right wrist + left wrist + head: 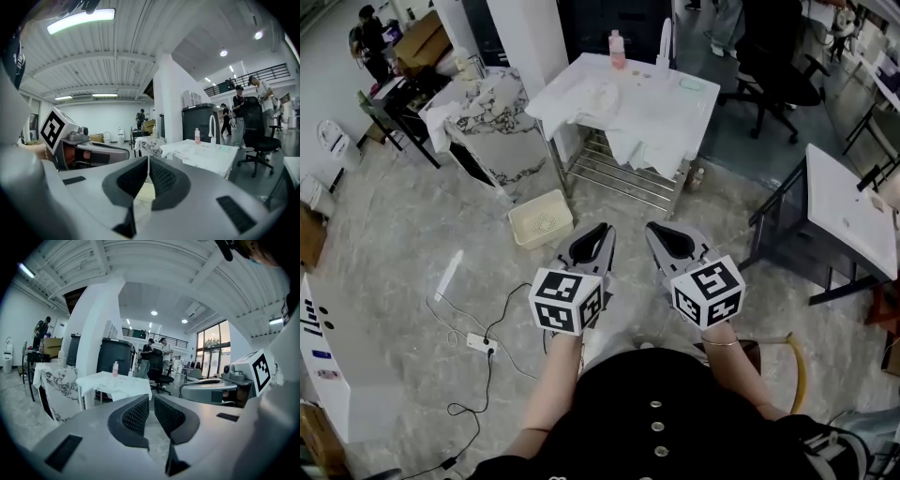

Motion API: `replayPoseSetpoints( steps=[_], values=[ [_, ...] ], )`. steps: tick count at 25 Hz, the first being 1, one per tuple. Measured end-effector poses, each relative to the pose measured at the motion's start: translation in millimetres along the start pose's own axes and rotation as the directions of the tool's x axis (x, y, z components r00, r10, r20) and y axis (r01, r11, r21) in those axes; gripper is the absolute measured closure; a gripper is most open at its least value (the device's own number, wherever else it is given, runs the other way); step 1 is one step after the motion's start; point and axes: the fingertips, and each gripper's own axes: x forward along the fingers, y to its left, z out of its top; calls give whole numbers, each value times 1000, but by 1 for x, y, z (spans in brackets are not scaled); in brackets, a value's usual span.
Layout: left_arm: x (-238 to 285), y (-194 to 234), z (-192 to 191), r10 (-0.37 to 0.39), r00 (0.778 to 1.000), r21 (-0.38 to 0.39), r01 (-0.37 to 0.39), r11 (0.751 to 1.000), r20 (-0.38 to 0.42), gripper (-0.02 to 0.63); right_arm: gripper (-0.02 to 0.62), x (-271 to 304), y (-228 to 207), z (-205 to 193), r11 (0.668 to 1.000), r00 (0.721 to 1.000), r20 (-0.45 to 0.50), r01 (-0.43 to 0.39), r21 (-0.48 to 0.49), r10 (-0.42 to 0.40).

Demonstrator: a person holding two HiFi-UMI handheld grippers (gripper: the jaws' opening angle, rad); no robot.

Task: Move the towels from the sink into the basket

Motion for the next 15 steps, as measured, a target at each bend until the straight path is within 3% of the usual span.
replayPoseSetpoints(
  steps=[2, 5, 8, 11, 15],
  values=[
    [3, 3, 0, -6, 1000, 3, 6, 1000, -4, 579, 509, 3, -7, 0, 1000, 1000, 1, 18, 14, -18],
    [6, 13, -2, 0, 1000, 4, 0, 1000, -10, 460, 486, 9, -16, 1, 999, 999, 10, 42, 24, -42],
    [8, 25, -2, 11, 1000, 15, -10, 1000, -15, 413, 413, 19, -23, 1, 998, 998, 15, 61, 35, -62],
    [10, 35, -4, 13, 1000, 18, -13, 1000, -24, 393, 367, 27, -28, -3, 995, 997, 12, 80, 52, -81],
    [15, 49, -6, 16, 1000, 6, -16, 1000, -23, 393, 362, 39, -32, -5, 995, 997, 9, 78, 60, -79]
  ],
)
